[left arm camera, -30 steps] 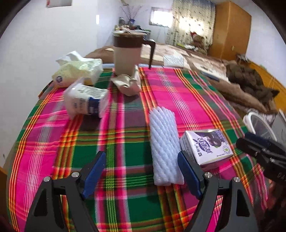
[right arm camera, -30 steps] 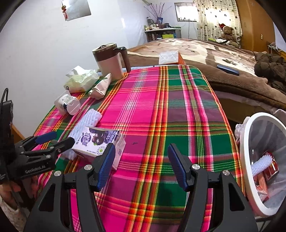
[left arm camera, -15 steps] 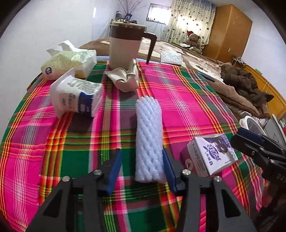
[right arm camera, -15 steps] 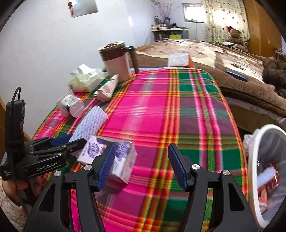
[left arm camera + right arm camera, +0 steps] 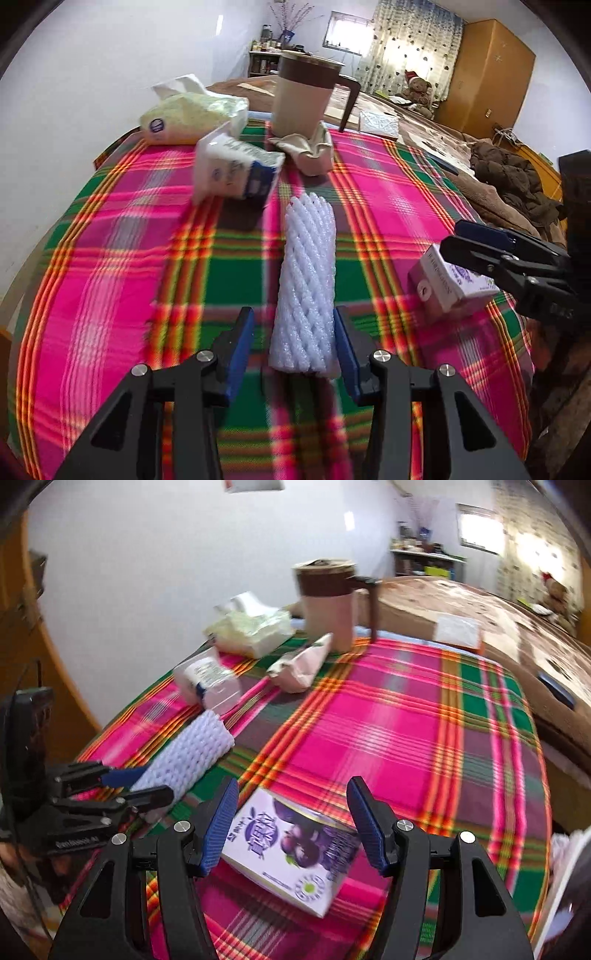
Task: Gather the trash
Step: 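Grasp the white foam net sleeve with the left tool while the right tool grasps the purple grape milk carton, then lift the held foam sleeve and grape carton off the table with both tools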
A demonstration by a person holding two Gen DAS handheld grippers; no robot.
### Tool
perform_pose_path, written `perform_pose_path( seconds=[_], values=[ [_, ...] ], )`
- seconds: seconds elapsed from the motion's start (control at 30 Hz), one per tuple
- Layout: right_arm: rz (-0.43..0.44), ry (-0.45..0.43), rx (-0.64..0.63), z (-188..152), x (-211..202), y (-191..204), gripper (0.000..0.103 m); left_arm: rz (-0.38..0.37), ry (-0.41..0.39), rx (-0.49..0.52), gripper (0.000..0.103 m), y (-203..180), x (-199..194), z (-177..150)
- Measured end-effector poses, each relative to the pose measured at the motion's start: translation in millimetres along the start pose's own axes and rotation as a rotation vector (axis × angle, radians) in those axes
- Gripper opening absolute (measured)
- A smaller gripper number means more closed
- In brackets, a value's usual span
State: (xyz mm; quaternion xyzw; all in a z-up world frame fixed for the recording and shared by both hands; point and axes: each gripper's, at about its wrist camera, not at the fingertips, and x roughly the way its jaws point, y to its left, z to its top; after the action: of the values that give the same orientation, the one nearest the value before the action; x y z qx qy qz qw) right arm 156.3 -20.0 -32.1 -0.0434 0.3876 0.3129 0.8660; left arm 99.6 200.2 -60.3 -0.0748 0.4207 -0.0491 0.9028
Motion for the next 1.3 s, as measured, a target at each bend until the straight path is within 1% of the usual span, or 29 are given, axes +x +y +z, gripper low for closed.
perform_pose_path(
  seconds=[0.07,0.13,0.33,0.4,0.43,0.47,0.53,0.67,0.7,0.73,0.8,0.87,0.93,1.0,1.1,1.2,1.23,1.27,1.3],
  values=[
    [0.027,0.008,-0.012,-0.8,-1.0,-1.1,0.063,0.001,0.000,-0.009,0.045,3.6,-2.3,-2.4],
    [0.083,0.025,-0.009,-3.7,-3.8,-4.2,0.063,-0.003,0.002,-0.015,0.045,5.4,-3.0,-3.6],
    [0.118,0.076,-0.058,-16.2,-15.2,-1.6,0.063,-0.007,0.006,-0.009,0.045,3.0,-2.8,-3.3],
    [0.121,0.092,-0.069,-21.6,-17.3,2.0,0.070,-0.004,0.008,-0.008,0.046,2.7,-2.1,-2.3],
    [0.117,0.105,-0.070,-24.7,-17.6,3.9,0.070,-0.001,0.009,-0.010,0.050,1.8,-2.0,-1.5],
    [0.111,0.110,-0.078,-28.8,-18.3,7.8,0.070,0.000,0.008,-0.009,0.060,1.4,-1.9,-0.7],
    [0.089,0.116,-0.096,-33.2,-15.8,13.1,0.070,0.005,-0.001,-0.006,0.067,0.4,-2.4,1.2],
    [-0.025,0.130,-0.130,-38.5,-4.5,25.2,0.070,0.010,0.000,0.006,0.069,-0.5,0.8,5.2],
    [-0.053,0.135,-0.134,-39.4,-0.9,27.9,0.070,0.013,0.001,0.004,0.069,0.0,2.3,6.0],
    [-0.061,0.132,-0.129,-39.7,0.9,29.0,0.070,0.020,-0.001,0.007,0.069,-0.6,2.7,7.1],
    [-0.050,0.136,-0.098,-39.6,2.5,26.1,0.070,0.042,-0.011,0.023,0.069,-2.7,4.1,9.3],
    [-0.063,0.140,-0.057,-39.0,4.6,22.6,0.070,0.033,-0.005,0.018,0.069,-2.3,7.0,10.5],
    [-0.081,0.134,-0.036,-38.5,5.2,20.8,0.070,0.042,0.000,0.014,0.069,-2.3,10.8,12.1],
    [-0.077,0.119,-0.017,-38.0,3.0,21.0,0.070,0.047,0.000,0.027,0.069,-4.7,13.1,12.6],
    [-0.061,0.103,0.024,-38.6,-0.5,18.6,0.070,0.038,0.006,0.022,0.069,-6.3,15.5,12.7],
    [-0.072,0.098,0.056,-39.2,-1.1,15.0,0.070,0.018,0.003,0.021,0.068,-8.2,15.2,14.5],
    [-0.070,0.095,0.064,-39.6,-1.4,14.0,0.070,0.017,0.007,0.021,0.063,-8.9,16.5,14.9],
    [-0.067,0.094,0.076,-40.0,-1.4,12.5,0.069,0.021,0.009,0.024,0.055,-9.7,17.5,15.3],
    [-0.067,0.094,0.084,-39.1,0.4,11.5,0.065,0.026,0.006,0.028,0.051,-10.9,17.5,15.6]
  ],
)
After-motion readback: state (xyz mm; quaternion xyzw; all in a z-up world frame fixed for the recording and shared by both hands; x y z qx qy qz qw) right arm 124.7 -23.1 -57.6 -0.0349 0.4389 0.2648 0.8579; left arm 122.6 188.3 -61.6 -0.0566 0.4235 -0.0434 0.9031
